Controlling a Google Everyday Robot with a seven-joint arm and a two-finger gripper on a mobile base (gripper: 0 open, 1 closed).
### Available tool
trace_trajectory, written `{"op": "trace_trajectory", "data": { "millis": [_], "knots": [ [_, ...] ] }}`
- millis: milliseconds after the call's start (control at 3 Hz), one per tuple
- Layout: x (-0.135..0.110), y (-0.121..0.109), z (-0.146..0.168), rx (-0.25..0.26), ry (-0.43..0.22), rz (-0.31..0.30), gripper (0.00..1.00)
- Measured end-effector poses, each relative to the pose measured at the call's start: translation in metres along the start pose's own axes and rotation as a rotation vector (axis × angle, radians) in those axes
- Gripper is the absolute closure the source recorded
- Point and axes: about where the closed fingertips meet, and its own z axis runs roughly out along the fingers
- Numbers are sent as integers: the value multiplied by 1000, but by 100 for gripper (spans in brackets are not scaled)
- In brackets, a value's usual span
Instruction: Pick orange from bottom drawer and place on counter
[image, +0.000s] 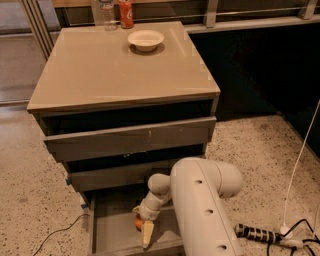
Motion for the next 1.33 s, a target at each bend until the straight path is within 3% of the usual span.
{"op": "trace_trajectory", "data": {
  "millis": [333, 1333],
  "knots": [
    [-3, 3, 3, 60, 89, 11, 0],
    [8, -15, 11, 87, 96, 56, 0]
  ]
}}
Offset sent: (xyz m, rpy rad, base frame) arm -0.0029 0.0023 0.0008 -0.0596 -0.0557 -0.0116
